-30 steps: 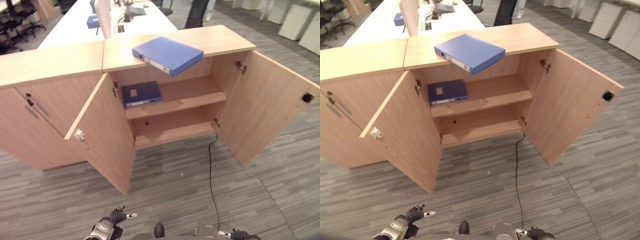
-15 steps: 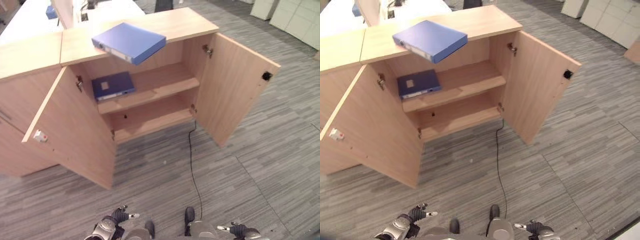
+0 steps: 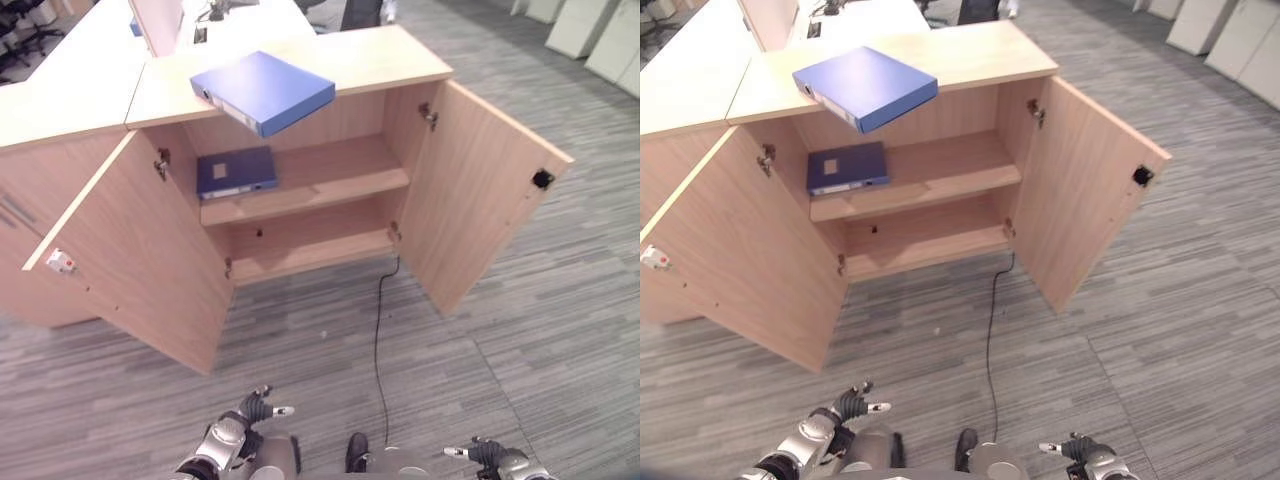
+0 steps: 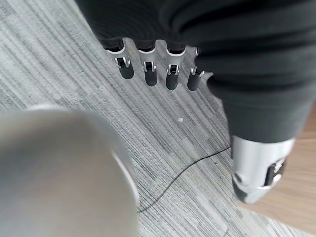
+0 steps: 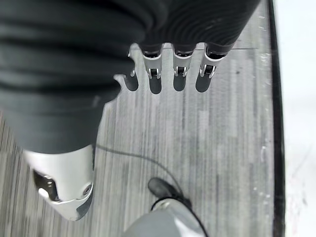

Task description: Put the empty folder in the office cabinet

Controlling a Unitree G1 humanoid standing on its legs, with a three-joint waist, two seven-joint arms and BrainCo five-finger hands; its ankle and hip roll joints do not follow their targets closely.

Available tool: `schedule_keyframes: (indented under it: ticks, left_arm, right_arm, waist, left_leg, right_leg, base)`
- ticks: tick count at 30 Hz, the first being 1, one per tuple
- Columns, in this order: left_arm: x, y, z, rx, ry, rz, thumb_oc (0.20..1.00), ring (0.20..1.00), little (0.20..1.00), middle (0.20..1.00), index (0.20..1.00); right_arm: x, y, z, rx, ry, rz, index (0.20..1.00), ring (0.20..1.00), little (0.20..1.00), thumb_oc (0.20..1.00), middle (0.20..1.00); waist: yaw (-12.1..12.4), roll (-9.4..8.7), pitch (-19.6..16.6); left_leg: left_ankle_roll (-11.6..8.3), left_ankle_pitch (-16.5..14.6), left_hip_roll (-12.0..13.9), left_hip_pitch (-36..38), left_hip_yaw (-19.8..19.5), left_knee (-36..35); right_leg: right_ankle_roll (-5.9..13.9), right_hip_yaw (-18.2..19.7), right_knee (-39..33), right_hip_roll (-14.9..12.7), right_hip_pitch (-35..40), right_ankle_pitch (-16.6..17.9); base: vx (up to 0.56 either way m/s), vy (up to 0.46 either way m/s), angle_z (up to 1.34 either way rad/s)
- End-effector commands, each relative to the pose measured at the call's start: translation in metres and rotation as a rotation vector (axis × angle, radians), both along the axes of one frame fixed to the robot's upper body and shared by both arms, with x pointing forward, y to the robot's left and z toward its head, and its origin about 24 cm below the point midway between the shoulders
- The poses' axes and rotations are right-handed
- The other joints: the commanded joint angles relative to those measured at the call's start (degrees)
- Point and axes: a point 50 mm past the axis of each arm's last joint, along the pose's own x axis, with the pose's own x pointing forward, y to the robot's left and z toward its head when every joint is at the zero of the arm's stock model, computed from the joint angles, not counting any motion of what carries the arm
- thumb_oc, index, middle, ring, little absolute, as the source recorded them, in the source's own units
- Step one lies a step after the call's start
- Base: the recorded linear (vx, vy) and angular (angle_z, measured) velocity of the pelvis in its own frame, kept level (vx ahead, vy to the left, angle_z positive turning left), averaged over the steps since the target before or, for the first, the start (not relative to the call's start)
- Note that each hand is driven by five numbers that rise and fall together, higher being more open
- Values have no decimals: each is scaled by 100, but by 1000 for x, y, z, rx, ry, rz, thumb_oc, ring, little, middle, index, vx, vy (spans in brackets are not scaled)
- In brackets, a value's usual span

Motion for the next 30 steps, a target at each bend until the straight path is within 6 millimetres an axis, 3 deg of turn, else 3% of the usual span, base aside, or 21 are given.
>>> schedule_keyframes:
  ticks: [1,2,4,11,12,13,15,16,17,18,22,23,24,25,27,30]
  left_arm:
    - [17,-1,15,-52,-104,-1,1000,1000,1000,1000,1000]
    - [17,0,15,-51,-104,-1,1000,1000,1000,1000,1000]
    - [11,-4,15,-84,-102,-12,1000,1000,1000,1000,1000]
    - [11,0,21,-84,-118,-54,1000,1000,1000,1000,1000]
    - [10,3,22,-76,-116,-61,1000,1000,1000,1000,1000]
    - [10,3,22,-76,-115,-61,1000,1000,1000,1000,1000]
    - [10,6,23,-69,-119,-61,1000,1000,1000,1000,1000]
    - [10,6,23,-69,-119,-61,1000,1000,1000,1000,1000]
    - [7,12,23,-52,-111,-67,1000,1000,1000,1000,1000]
    - [6,14,23,-50,-111,-59,1000,1000,1000,1000,1000]
    - [11,9,26,-73,-131,-45,1000,1000,1000,1000,1000]
    - [11,9,26,-74,-131,-45,1000,1000,1000,1000,1000]
    - [15,3,26,-80,-138,-61,1000,1000,1000,1000,1000]
    - [15,3,27,-80,-138,-61,1000,1000,1000,1000,1000]
    - [22,-6,30,-90,-158,-102,1000,1000,1000,1000,1000]
    - [25,-9,32,-94,-168,-117,1000,1000,1000,1000,1000]
  right_arm:
    - [-20,-19,1,-66,52,16,1000,1000,1000,1000,1000]
    - [-20,-19,1,-65,52,16,1000,1000,1000,1000,1000]
    - [-25,-13,-2,-55,78,32,1000,1000,1000,1000,1000]
    - [-28,-2,-7,-20,98,62,1000,1000,1000,1000,1000]
    - [-25,-3,-6,-14,89,59,1000,1000,1000,1000,1000]
    - [-25,-3,-6,-14,89,59,1000,1000,1000,1000,1000]
    - [-24,-2,-5,-7,83,60,1000,1000,1000,1000,1000]
    - [-24,-2,-5,-7,83,60,1000,1000,1000,1000,1000]
    - [-16,0,-4,4,49,60,1000,1000,1000,1000,1000]
    - [-13,2,-4,8,39,62,1000,1000,1000,1000,1000]
    - [-16,5,-5,23,41,54,1000,1000,1000,1000,1000]
    - [-16,5,-5,22,41,54,1000,1000,1000,1000,1000]
    - [-17,5,-6,28,36,31,1000,1000,1000,1000,1000]
    - [-17,5,-6,28,36,31,1000,1000,1000,1000,1000]
    - [-23,4,-7,33,50,14,1000,1000,1000,1000,1000]
    - [-26,3,-7,29,62,9,1000,1000,1000,1000,1000]
  waist:
    - [93,-6,37]
    - [97,-5,57]
    - [172,87,-103]
    - [260,24,-393]
    - [268,39,-415]
    - [271,35,-417]
    - [259,66,-402]
    - [259,66,-402]
    - [214,123,-353]
    - [173,186,-333]
    - [-59,279,-158]
    - [-61,288,-164]
    - [-214,246,-54]
    - [-213,252,-62]
    - [-339,148,23]
    - [-367,115,38]
  left_leg:
    - [93,287,162,-79,65,-273]
    - [132,405,164,-66,110,-345]
    - [111,501,132,119,20,-719]
    - [381,104,-244,418,140,-679]
    - [532,-54,-423,552,154,-700]
    - [535,-55,-428,552,158,-702]
    - [684,-160,-593,735,166,-759]
    - [684,-160,-593,735,166,-759]
    - [810,-344,-782,1098,42,-926]
    - [849,-240,-753,1120,3,-989]
    - [799,-201,-815,1371,-503,-1141]
    - [796,-193,-805,1360,-507,-1143]
    - [778,-236,-908,1496,-829,-1151]
    - [777,-229,-902,1482,-828,-1151]
    - [739,-331,-1022,1541,-1166,-1037]
    - [717,-403,-1044,1574,-1326,-945]
  right_leg:
    - [599,262,90,-389,446,-262]
    - [577,228,86,-390,429,-211]
    - [726,194,70,-512,725,-292]
    - [1006,206,141,-970,917,-212]
    - [1117,212,622,-1195,748,24]
    - [1121,217,631,-1201,742,20]
    - [1161,263,1180,-1432,549,452]
    - [1161,263,1180,-1432,549,452]
    - [1149,330,1985,-1635,297,801]
    - [994,380,2132,-1494,70,747]
    - [806,917,1734,-676,-415,107]
    - [802,910,1711,-666,-415,126]
    - [856,1454,1300,-292,-651,167]
    - [855,1453,1280,-286,-656,186]
    - [938,1966,815,-84,-761,444]
    - [928,1890,684,-119,-745,544]
  base:
    - [66,27,22]
    - [238,133,16]
    - [388,245,2]
    - [240,208,-6]
    - [170,254,12]
    - [151,259,13]
    - [84,163,17]
    - [244,299,20]
    - [189,251,16]
    - [225,260,23]
    - [86,2,54]
    - [119,-74,77]
    - [74,-57,79]
    - [114,-91,117]
    - [151,-139,103]
    - [161,-143,90]
